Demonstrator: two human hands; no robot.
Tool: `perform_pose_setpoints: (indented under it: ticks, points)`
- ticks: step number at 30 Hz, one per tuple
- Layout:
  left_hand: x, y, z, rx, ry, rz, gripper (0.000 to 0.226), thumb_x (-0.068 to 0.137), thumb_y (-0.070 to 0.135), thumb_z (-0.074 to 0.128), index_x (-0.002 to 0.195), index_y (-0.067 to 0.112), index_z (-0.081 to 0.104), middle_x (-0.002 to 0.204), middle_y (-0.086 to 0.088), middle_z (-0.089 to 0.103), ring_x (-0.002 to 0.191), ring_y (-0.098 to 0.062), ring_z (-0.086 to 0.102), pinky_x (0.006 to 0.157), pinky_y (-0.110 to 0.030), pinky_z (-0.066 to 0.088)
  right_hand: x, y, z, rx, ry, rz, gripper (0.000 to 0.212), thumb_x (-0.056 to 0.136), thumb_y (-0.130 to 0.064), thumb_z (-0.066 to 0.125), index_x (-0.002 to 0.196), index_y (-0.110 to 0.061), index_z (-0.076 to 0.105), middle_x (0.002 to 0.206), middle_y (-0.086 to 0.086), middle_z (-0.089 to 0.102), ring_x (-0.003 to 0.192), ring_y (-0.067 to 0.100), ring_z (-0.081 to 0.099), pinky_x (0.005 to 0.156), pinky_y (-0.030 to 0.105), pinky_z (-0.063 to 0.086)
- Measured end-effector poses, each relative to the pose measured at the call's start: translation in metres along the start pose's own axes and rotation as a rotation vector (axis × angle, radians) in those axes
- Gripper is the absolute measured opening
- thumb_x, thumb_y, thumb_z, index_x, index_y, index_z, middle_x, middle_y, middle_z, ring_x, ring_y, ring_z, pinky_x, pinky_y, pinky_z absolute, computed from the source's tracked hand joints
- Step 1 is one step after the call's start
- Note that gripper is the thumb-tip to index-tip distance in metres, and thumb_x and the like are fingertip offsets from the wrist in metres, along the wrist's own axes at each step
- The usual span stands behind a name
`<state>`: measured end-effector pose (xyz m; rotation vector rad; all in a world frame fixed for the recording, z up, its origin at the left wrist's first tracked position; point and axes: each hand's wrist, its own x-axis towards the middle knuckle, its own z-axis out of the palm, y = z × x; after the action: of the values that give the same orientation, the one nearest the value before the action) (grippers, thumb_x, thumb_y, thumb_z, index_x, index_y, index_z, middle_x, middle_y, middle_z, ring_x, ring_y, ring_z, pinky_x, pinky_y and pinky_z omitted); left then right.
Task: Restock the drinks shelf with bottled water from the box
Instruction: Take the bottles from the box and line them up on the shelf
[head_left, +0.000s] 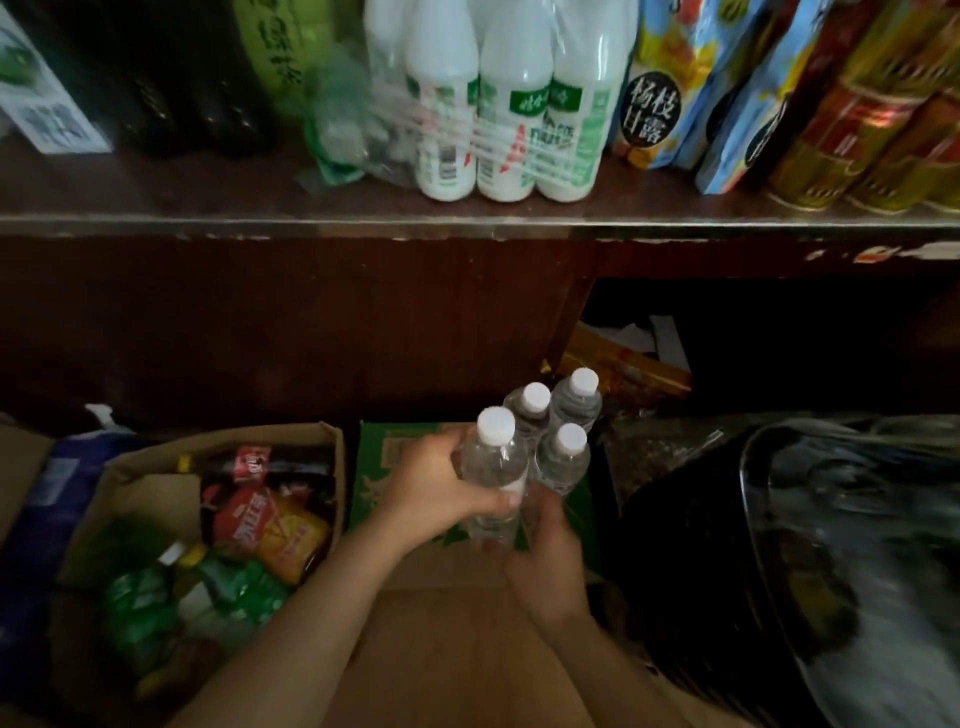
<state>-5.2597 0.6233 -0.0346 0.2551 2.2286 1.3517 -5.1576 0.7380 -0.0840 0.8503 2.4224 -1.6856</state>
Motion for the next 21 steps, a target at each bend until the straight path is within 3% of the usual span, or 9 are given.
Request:
perform_pose_setpoints:
  ticks: [4, 8, 10, 14, 17, 19, 21]
  points:
    - [-0.033, 0.085, -0.049, 0.029, -0.019, 0.121, 0.047, 0.052, 0.037, 0.091, 0.095, 0.031, 0.071, 0.091, 0.018, 0.073, 0.086, 0.004, 0.068, 0.081, -0.031, 0.057, -0.028, -0.071, -0.027, 0.055, -0.017, -0.094, 0.066, 0.07, -0.027, 0.081, 0.127, -0.031, 0.048, 0.108, -0.017, 0.067, 0.098, -0.002, 0.064, 0.082, 0.023, 0.054]
    - [-0.066, 0.187, -0.109, -0.041, 0.019, 0.204, 0.043, 0.053, 0.036, 0.09, 0.091, 0.025, 0.074, 0.089, 0.009, 0.075, 0.086, -0.005, 0.071, 0.081, -0.036, 0.058, -0.058, -0.175, -0.065, 0.171, -0.05, -0.192, 0.053, 0.071, -0.018, 0.082, 0.114, -0.036, 0.056, 0.097, -0.012, 0.072, 0.087, -0.001, 0.067, 0.071, 0.016, 0.053]
    - [-0.081, 0.24, -0.14, -0.069, 0.052, 0.249, 0.041, 0.054, 0.033, 0.09, 0.091, 0.025, 0.075, 0.089, 0.008, 0.076, 0.086, -0.007, 0.071, 0.082, -0.037, 0.058, -0.073, -0.231, -0.085, 0.243, -0.058, -0.22, 0.056, 0.07, -0.018, 0.084, 0.118, -0.032, 0.058, 0.099, -0.012, 0.072, 0.088, 0.003, 0.069, 0.073, 0.023, 0.056]
    - [-0.117, 0.347, -0.203, -0.069, 0.028, 0.341, 0.033, 0.065, 0.028, 0.085, 0.096, 0.029, 0.073, 0.093, 0.013, 0.075, 0.089, 0.0, 0.069, 0.077, -0.02, 0.055, -0.101, -0.345, -0.122, 0.272, -0.082, -0.308, 0.057, 0.067, -0.019, 0.087, 0.117, -0.026, 0.061, 0.099, -0.015, 0.072, 0.09, 0.003, 0.069, 0.073, 0.025, 0.056]
    - [-0.141, 0.411, -0.253, -0.08, -0.051, 0.38, 0.036, 0.068, 0.021, 0.083, 0.102, 0.022, 0.071, 0.099, 0.008, 0.074, 0.094, -0.005, 0.069, 0.076, -0.015, 0.052, -0.119, -0.422, -0.142, 0.262, -0.039, -0.379, 0.063, 0.058, -0.034, 0.087, 0.116, -0.028, 0.063, 0.1, -0.015, 0.072, 0.091, 0.001, 0.068, 0.078, 0.027, 0.055]
    - [-0.153, 0.444, -0.281, -0.097, -0.088, 0.395, 0.039, 0.069, 0.018, 0.083, 0.105, 0.025, 0.068, 0.103, 0.008, 0.074, 0.095, -0.004, 0.068, 0.075, -0.013, 0.051, -0.128, -0.461, -0.154, 0.247, -0.023, -0.415, 0.058, 0.06, -0.029, 0.088, 0.113, -0.03, 0.063, 0.099, -0.015, 0.073, 0.089, 0.001, 0.068, 0.078, 0.025, 0.054]
    - [-0.163, 0.465, -0.301, -0.139, -0.094, 0.386, 0.046, 0.07, 0.012, 0.082, 0.108, 0.03, 0.063, 0.103, 0.01, 0.072, 0.083, 0.005, 0.066, 0.059, -0.007, 0.047, -0.135, -0.496, -0.163, 0.234, -0.014, -0.442, 0.054, 0.062, -0.02, 0.088, 0.11, -0.032, 0.064, 0.097, -0.015, 0.073, 0.09, 0.001, 0.068, 0.078, 0.023, 0.055]
